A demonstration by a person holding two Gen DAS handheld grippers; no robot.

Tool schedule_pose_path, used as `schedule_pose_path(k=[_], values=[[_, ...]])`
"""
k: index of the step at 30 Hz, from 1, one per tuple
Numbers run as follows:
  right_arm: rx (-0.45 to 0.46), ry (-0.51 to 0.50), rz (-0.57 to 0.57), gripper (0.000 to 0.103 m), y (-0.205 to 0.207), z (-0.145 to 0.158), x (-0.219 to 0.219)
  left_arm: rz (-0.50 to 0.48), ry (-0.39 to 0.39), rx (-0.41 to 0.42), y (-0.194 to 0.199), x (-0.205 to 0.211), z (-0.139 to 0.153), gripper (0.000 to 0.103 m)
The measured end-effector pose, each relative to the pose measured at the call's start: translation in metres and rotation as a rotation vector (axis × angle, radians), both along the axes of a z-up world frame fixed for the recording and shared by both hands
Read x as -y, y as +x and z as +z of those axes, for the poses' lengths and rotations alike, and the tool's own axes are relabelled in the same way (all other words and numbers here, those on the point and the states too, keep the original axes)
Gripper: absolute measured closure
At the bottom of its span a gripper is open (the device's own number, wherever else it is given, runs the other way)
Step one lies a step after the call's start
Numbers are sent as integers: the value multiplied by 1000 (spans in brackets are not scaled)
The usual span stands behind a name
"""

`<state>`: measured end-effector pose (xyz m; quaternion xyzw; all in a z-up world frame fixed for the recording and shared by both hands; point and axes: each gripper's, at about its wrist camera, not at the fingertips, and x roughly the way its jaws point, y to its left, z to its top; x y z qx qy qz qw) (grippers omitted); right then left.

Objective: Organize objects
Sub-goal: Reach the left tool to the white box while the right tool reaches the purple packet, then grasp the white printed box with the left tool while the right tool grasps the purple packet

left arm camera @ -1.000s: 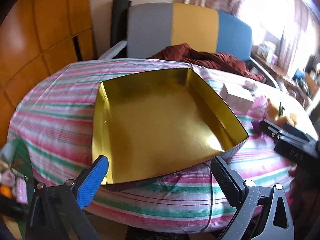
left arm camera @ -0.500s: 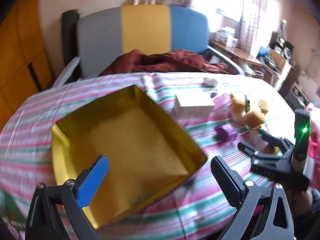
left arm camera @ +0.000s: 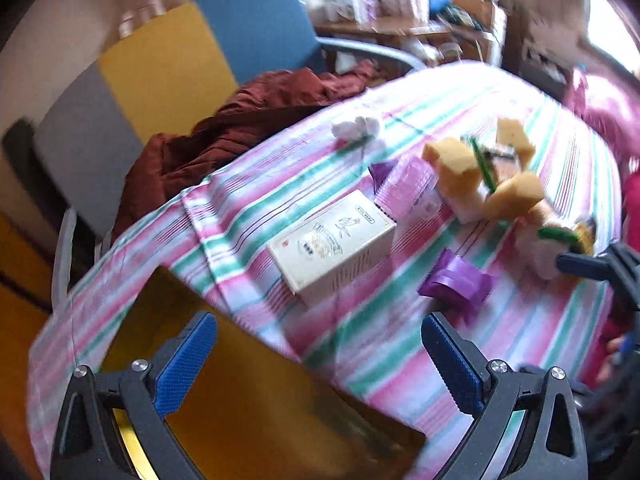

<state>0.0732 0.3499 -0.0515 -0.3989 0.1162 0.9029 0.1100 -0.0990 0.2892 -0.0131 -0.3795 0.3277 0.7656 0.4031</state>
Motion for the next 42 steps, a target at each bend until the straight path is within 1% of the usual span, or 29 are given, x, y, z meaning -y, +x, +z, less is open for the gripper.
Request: schedule_pose_path(k=[1, 4, 7, 9, 11, 13, 16, 18, 19, 20, 21, 22, 23, 25, 28, 32, 34, 35, 38, 39, 41, 42], values=[[2, -5, 13, 0, -1, -2, 0, -10, -20, -16, -5, -8, -4, 0], [8, -23, 39, 0, -5, -6, 1, -45, -66, -13, -18, -26, -15, 0], [13, -34, 58, 0, -7, -9, 1, -86, -113, -31, -29, -42, -27, 0], [18, -46, 73, 0, -9, -12, 1, -108, -133, -8, -37, -52, -35, 0], [22, -60, 81, 0, -10, -14, 0, -129, -153, -5, -44, -59, -43, 0], [26, -71, 85, 0, -11, -17, -2, -146, -164, 1, -47, -66, -50, 0], [36, -86, 91, 0, -13, -20, -4, -153, -154, 34, -51, -74, -57, 0], [39, -89, 91, 0, -14, -22, -5, -151, -146, 25, -52, -78, -61, 0], [39, -90, 90, 0, -14, -22, -5, -155, -137, 24, -51, -78, -62, 7], [41, -94, 88, 0, -14, -23, -5, -160, -131, 56, -50, -79, -65, 25], [45, -98, 87, 0, -15, -23, -5, -155, -131, 87, -50, -78, -67, 36], [46, -103, 85, 2, -15, -23, -6, -149, -127, 110, -50, -77, -69, 51], [46, -106, 83, 4, -16, -23, -6, -141, -109, 128, -49, -74, -68, 51], [46, -116, 77, 12, -16, -22, -8, -114, -66, 148, -47, -66, -63, 52], [33, -101, 64, 16, -19, -16, -9, -62, 12, 177, -47, -48, -49, 52], [23, -52, 36, 17, -34, -6, -12, 9, 141, 185, -40, -15, -14, 52], [29, -30, 26, 17, -47, -4, -15, 45, 192, 168, -33, 6, 5, 52], [48, -10, 22, 17, -56, -6, -15, 53, 214, 167, -30, 14, 11, 51], [117, 20, 31, 25, -78, -18, -17, 102, 271, 157, -20, 48, 30, 51], [137, 24, 33, 29, -81, -23, -17, 120, 290, 157, -16, 62, 34, 51], [201, 31, 42, 53, -91, -36, -17, 155, 318, 162, -10, 86, 38, 51], [215, 21, 42, 65, -90, -40, -17, 181, 332, 161, -8, 99, 39, 51]])
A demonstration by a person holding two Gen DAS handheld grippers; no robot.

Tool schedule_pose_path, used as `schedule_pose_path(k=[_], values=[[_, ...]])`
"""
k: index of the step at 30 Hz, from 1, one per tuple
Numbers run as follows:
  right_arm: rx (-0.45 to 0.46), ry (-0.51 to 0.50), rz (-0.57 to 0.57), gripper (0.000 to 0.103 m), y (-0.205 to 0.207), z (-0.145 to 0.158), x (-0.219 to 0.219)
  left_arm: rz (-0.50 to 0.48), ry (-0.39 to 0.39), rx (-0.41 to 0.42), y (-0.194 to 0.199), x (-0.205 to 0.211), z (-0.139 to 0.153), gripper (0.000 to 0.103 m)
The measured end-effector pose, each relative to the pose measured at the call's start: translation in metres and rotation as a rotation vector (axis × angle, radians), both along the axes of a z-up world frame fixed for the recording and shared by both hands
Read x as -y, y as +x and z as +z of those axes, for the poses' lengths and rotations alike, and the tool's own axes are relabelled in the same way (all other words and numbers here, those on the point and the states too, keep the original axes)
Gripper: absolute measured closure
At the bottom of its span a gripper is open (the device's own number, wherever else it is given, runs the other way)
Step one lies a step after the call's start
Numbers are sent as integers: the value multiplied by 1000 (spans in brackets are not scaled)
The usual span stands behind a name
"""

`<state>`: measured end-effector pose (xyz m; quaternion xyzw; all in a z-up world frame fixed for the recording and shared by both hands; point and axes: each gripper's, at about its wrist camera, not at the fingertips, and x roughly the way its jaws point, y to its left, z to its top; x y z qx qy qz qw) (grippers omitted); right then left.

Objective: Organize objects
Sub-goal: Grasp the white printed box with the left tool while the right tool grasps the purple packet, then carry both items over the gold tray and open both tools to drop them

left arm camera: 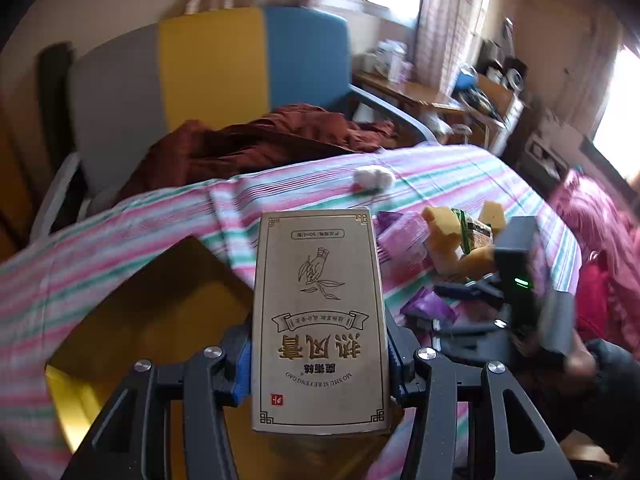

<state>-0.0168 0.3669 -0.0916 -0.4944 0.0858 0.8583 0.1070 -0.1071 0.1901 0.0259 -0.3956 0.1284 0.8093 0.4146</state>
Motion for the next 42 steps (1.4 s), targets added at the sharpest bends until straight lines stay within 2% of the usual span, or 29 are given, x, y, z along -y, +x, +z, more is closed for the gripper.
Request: schedule_pose_path(k=[2, 6, 12, 16, 18, 22, 24, 26, 27, 29, 31, 33, 34, 37, 38, 42], values=[[-9, -11, -6, 67, 4, 2, -1, 48, 20, 4, 6, 27, 1, 51], [-82, -10, 8, 68, 16, 28, 9, 193, 48, 49, 14, 85, -7, 51], [-179, -64, 156, 68, 13, 73, 57, 401, 22, 146, 26, 151, -45, 51], [-163, -113, 279, 68, 1, 79, 102, 521, 12, 170, 20, 182, -59, 51], [-129, -154, 359, 68, -5, 76, 130, 547, -1, 158, 20, 191, -58, 51], [-99, -170, 421, 68, -13, 69, 175, 568, -3, 159, 31, 200, -60, 50], [-84, -226, 448, 66, -22, 61, 193, 575, 8, 167, 35, 203, -62, 47], [-65, -292, 481, 61, -24, 56, 203, 603, 21, 155, 45, 211, -61, 36], [-65, -304, 485, 55, -23, 56, 207, 618, 29, 149, 41, 211, -56, 33], [-65, -292, 482, 49, -19, 55, 207, 654, 41, 121, 45, 221, -52, 28], [-66, -265, 474, 42, -13, 55, 207, 683, 48, 96, 49, 228, -48, 27], [-80, -216, 473, 38, -6, 57, 207, 707, 49, 62, 53, 229, -43, 22], [-91, -188, 473, 35, -1, 59, 208, 720, 50, 38, 55, 229, -41, 16], [-136, -100, 468, 23, 13, 66, 210, 757, 60, -35, 63, 224, -31, 7], [-151, -71, 463, 23, 16, 67, 212, 779, 49, -75, 67, 221, -27, 1], [-194, -4, 446, 17, 26, 71, 213, 814, 43, -153, 75, 212, -16, 0]])
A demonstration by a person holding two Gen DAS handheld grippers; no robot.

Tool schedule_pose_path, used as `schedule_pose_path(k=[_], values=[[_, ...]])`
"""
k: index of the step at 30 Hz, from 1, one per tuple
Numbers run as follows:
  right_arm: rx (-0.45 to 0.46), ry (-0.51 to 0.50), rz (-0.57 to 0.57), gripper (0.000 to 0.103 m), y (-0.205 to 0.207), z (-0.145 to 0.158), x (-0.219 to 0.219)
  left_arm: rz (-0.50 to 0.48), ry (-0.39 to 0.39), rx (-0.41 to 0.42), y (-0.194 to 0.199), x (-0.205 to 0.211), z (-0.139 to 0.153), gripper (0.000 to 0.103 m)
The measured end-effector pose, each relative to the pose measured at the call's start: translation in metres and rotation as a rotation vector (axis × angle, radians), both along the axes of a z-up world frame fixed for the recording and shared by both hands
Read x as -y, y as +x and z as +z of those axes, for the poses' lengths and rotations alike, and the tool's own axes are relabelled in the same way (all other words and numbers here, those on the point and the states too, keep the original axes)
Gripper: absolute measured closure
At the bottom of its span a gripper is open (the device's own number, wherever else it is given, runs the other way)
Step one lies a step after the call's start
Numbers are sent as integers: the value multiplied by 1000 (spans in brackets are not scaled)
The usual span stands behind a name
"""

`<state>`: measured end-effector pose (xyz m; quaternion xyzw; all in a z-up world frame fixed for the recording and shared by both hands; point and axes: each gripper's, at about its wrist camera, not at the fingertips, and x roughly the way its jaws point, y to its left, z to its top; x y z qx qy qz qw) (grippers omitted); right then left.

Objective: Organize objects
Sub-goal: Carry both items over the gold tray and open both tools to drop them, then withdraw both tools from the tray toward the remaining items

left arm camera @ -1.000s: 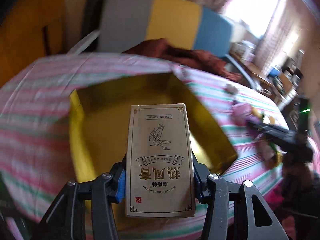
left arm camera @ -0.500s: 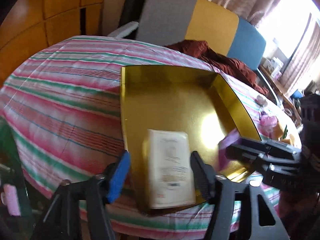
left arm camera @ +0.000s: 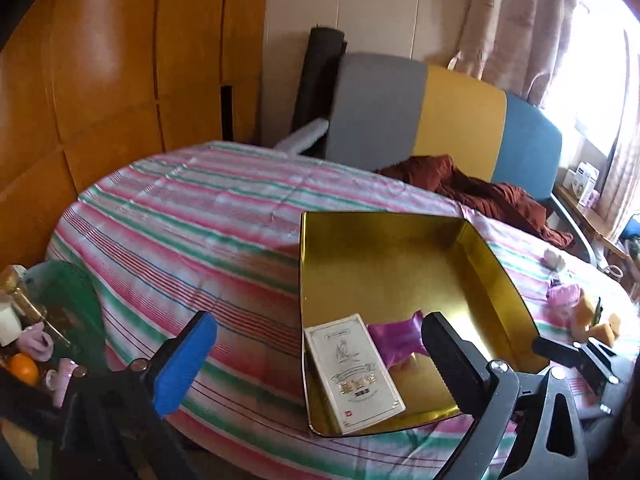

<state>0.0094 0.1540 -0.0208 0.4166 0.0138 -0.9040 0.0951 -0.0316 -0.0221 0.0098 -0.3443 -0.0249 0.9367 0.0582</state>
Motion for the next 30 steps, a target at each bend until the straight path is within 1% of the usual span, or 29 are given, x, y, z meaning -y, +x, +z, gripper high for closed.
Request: schedule_pose_path(k=[2, 8, 15, 30], values=[[-14, 7, -17, 17, 4, 1, -3, 7, -24, -11, 3, -5, 2, 0], [-33, 0, -78, 16, 14, 3, -19, -23, -37, -1, 13, -14, -2, 0], [-62, 5, -145, 16, 27, 7, -36, -85, -65, 19, 24, -36, -9, 0], [-58, -14, -277, 16, 41, 1, -85, -180, -105, 49, 32, -69, -17, 0]])
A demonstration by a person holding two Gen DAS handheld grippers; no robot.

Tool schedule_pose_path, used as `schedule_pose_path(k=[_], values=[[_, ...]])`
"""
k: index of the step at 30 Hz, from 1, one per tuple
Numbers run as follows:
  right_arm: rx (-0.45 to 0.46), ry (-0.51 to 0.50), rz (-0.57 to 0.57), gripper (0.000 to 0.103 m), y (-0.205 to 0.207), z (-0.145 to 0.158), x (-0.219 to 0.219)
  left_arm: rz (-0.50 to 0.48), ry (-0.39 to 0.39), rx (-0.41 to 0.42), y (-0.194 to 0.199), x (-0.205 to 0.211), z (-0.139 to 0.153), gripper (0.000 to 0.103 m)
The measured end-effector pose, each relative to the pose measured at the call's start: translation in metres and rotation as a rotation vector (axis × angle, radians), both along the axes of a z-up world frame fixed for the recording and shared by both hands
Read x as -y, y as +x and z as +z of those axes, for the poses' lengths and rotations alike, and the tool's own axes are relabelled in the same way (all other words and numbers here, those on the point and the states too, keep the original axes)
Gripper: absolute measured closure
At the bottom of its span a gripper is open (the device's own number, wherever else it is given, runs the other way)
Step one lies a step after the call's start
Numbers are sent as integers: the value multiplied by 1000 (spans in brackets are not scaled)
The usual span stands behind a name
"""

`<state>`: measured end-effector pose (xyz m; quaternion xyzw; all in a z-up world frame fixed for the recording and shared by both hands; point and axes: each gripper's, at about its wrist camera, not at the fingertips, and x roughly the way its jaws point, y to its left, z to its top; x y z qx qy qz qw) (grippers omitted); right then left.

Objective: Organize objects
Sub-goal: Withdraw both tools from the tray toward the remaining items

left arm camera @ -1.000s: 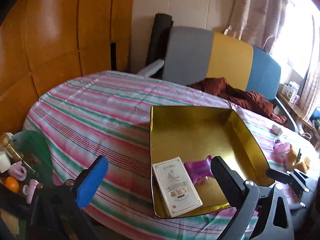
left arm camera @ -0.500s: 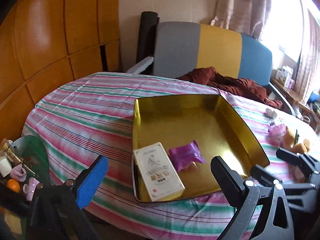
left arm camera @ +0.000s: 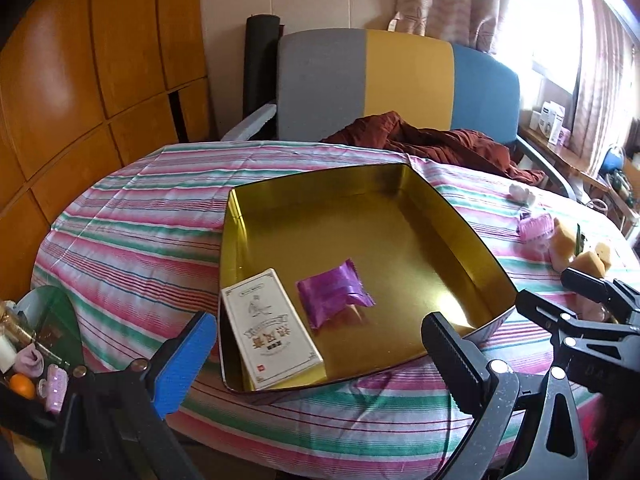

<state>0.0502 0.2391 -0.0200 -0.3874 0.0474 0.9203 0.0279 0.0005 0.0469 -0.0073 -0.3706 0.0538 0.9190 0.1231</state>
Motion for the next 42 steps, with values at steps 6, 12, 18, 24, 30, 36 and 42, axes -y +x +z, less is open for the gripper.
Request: schedule_pose_path(k=[6, 12, 18, 24, 30, 36, 42], values=[[-1, 7, -38, 16, 7, -1, -15, -28, -6, 6, 1, -11, 0, 0], [3, 21, -88, 16, 16, 0, -38, -74, -5, 7, 1, -23, 1, 0], [25, 42, -195, 16, 37, 2, -82, -161, 43, 57, -1, -39, -2, 0], [38, 51, -339, 16, 67, 12, -142, -242, 67, 96, -1, -61, -3, 1], [22, -1, -550, 16, 106, 29, -212, -373, 57, 98, 5, -94, -1, 1], [82, -93, -644, 16, 124, 22, -254, -483, 25, 111, 9, -133, -4, 1], [219, -95, -547, 16, 112, -4, -251, -544, 8, 148, 6, -162, -10, 1]])
